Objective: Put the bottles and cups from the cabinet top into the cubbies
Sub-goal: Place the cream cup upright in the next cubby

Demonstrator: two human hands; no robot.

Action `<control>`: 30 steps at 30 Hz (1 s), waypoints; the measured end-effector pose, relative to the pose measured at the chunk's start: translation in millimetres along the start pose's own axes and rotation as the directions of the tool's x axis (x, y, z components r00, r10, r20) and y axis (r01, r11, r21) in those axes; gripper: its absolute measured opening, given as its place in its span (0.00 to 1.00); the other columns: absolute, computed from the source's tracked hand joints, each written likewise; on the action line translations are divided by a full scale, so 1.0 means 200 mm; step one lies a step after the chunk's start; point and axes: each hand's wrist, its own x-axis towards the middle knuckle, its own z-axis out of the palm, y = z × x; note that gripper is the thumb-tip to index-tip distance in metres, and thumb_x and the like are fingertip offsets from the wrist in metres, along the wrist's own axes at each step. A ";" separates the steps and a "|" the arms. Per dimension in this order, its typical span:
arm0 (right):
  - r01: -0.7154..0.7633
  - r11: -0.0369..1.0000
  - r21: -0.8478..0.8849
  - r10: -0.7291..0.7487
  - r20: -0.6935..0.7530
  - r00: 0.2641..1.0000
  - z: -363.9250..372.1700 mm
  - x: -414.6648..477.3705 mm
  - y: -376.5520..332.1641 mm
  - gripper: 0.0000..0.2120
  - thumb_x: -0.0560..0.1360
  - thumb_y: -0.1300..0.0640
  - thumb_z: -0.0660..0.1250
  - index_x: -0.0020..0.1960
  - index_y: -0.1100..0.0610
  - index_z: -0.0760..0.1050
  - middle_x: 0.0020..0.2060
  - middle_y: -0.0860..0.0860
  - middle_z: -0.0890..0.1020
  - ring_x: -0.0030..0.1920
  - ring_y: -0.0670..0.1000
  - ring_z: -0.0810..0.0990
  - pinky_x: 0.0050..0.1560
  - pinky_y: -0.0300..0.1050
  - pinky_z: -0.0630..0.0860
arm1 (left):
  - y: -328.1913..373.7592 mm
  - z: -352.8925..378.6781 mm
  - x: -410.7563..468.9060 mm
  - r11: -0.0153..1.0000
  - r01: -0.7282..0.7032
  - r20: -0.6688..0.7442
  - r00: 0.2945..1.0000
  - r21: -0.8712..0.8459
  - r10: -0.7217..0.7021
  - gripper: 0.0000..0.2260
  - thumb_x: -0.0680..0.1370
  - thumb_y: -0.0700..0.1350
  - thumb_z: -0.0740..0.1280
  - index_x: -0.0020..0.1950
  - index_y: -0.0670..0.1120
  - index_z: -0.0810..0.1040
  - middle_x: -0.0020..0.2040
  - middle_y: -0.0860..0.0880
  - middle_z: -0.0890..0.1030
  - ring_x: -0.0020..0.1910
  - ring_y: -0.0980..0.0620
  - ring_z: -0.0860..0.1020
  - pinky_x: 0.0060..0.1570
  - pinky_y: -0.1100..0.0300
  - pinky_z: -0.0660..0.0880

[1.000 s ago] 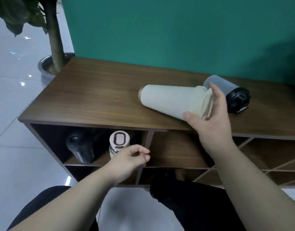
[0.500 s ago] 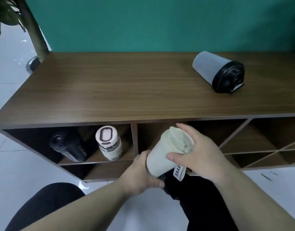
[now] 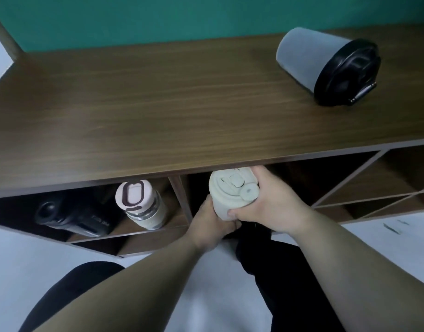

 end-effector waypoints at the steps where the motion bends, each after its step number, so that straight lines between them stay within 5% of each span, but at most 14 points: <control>1: -0.009 1.000 -0.010 0.008 -0.020 1.000 0.01 0.04 0.02 0.37 0.51 0.47 0.81 0.59 0.42 0.74 0.55 0.40 0.82 0.56 0.39 0.81 0.57 0.41 0.78 | 0.01 -0.01 0.00 0.999 0.024 -0.011 1.000 -0.033 -0.025 0.27 0.72 0.32 0.76 0.65 0.52 0.74 0.54 0.61 0.82 0.49 0.73 0.80 0.46 0.76 0.75; 5: -0.022 0.998 -0.061 0.019 -0.053 0.998 0.06 0.12 0.05 0.37 0.53 0.46 0.80 0.61 0.45 0.75 0.56 0.42 0.82 0.57 0.43 0.81 0.59 0.48 0.80 | 0.03 0.00 0.02 0.998 0.046 -0.071 0.996 -0.035 -0.048 0.30 0.74 0.34 0.77 0.69 0.52 0.69 0.54 0.65 0.76 0.51 0.79 0.77 0.44 0.83 0.70; 9: 0.018 0.997 -0.074 -0.021 -0.039 0.999 0.12 0.14 0.03 0.33 0.53 0.45 0.77 0.58 0.44 0.76 0.53 0.42 0.83 0.55 0.44 0.82 0.57 0.48 0.80 | 0.00 0.01 0.04 0.998 0.066 -0.095 0.993 0.014 -0.064 0.26 0.74 0.40 0.79 0.66 0.54 0.71 0.50 0.69 0.73 0.42 0.89 0.70 0.43 0.87 0.65; 12: 0.013 0.998 -0.064 -0.016 -0.046 0.999 0.14 0.16 0.04 0.35 0.51 0.42 0.75 0.58 0.45 0.77 0.52 0.43 0.84 0.54 0.43 0.83 0.55 0.48 0.81 | -0.03 0.02 0.06 0.994 0.088 -0.142 0.987 0.065 -0.078 0.24 0.75 0.43 0.78 0.63 0.58 0.70 0.55 0.65 0.78 0.51 0.76 0.76 0.49 0.84 0.67; 16: -0.002 1.000 -0.027 0.001 -0.068 0.998 0.15 0.16 0.05 0.35 0.52 0.43 0.77 0.59 0.44 0.76 0.54 0.42 0.84 0.55 0.40 0.82 0.55 0.42 0.80 | -0.08 0.05 0.07 0.984 0.145 -0.225 0.967 0.103 -0.119 0.23 0.75 0.49 0.76 0.67 0.53 0.75 0.62 0.56 0.83 0.62 0.55 0.81 0.61 0.61 0.76; 21: -0.037 0.999 0.002 0.037 -0.086 0.996 0.14 0.13 0.06 0.30 0.58 0.52 0.82 0.51 0.35 0.70 0.54 0.35 0.80 0.55 0.27 0.75 0.48 0.22 0.70 | -0.10 0.09 0.06 0.975 0.203 -0.283 0.944 0.086 -0.171 0.26 0.75 0.49 0.76 0.71 0.52 0.73 0.62 0.50 0.83 0.62 0.48 0.81 0.56 0.59 0.73; 30: -0.049 0.999 -0.004 0.048 -0.117 0.992 0.16 0.11 0.08 0.32 0.58 0.53 0.83 0.50 0.29 0.70 0.48 0.32 0.82 0.52 0.31 0.79 0.48 0.27 0.73 | -0.15 0.11 0.08 0.977 0.187 -0.332 0.932 0.105 -0.143 0.26 0.74 0.46 0.77 0.71 0.51 0.74 0.63 0.49 0.84 0.63 0.46 0.81 0.61 0.53 0.77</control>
